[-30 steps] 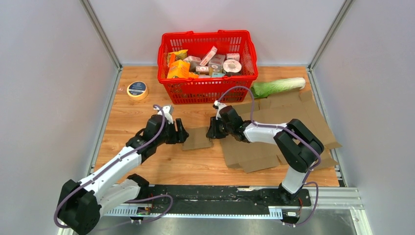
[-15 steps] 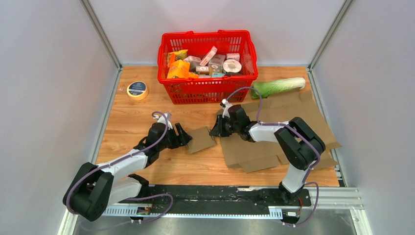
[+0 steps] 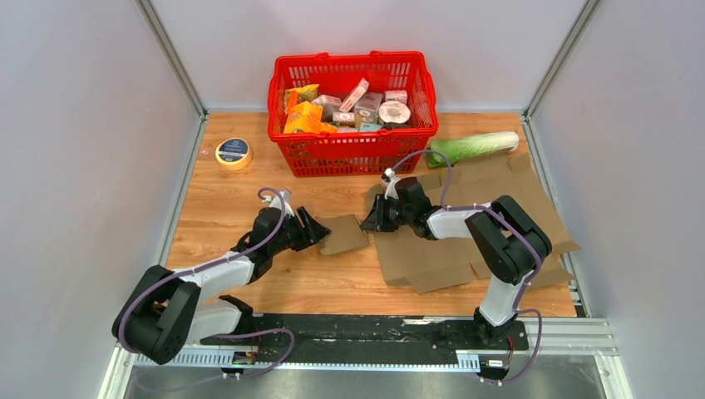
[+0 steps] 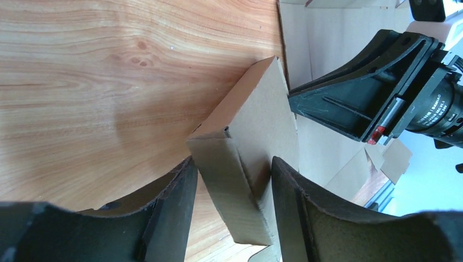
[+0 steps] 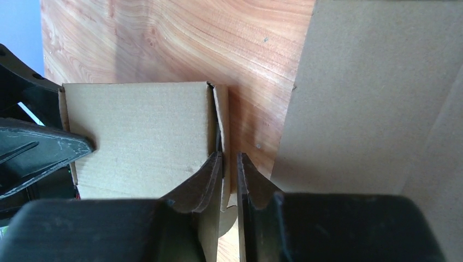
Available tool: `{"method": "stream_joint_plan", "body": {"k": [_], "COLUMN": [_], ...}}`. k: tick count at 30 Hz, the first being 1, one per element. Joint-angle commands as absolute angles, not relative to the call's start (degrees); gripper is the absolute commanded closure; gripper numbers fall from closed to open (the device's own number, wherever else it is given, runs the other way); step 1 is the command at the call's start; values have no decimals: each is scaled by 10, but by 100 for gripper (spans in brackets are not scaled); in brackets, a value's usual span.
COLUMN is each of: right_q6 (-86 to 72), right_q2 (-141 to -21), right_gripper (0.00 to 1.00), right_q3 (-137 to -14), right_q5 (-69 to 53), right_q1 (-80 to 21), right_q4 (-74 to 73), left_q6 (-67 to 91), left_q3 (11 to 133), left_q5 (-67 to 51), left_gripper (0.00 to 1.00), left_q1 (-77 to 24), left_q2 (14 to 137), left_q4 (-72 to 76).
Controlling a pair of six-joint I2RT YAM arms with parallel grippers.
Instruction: Fold the paper box
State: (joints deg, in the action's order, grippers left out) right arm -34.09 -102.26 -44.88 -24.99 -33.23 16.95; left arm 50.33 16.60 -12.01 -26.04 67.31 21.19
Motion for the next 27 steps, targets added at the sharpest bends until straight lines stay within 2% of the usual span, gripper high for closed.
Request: {"method": "stream_joint_plan", "body": {"k": [1, 3, 5, 6, 7, 10, 14, 17, 26, 27], "right_q6": [-332, -308, -232, -206, -184, -94, -3, 73, 237, 260], "right_q2": [-1013, -976, -921, -895, -838, -756, -716, -724, -827, -858], "right_gripper": [80, 73, 49, 39, 25, 12, 10, 9, 3, 1], "right_q3": [-449, -476, -506, -511, -512, -498, -455, -442, -406, -399], "right_q5": [-255, -251, -178, -149, -86, 34, 123, 186, 399, 438], "right_q1": [-336, -340, -351, -361, -376, -476, -632, -719, -838, -846], "right_q4": [150, 101, -47, -85, -140, -160, -96, -31, 198, 280], "left_q6": [545, 560, 584, 591, 598, 595, 584, 600, 719, 745], "left_q3": [174, 180, 186, 191, 193, 219, 253, 257, 193, 176], "left_q5": [-136, -140, -146, -150, -156, -169, -245, -307, -375, -377], "left_gripper": [42, 52, 60, 61, 61, 59, 58, 58, 58, 59], "left_q1": [-259, -259, -258, -254, -254, -241, -210, -190, -178, -178], "left_q2": [697, 702, 692, 682, 658, 606, 577, 560, 469, 460], "left_q4": [255, 245, 197, 180, 163, 48, -66, -72, -42, -32]}}
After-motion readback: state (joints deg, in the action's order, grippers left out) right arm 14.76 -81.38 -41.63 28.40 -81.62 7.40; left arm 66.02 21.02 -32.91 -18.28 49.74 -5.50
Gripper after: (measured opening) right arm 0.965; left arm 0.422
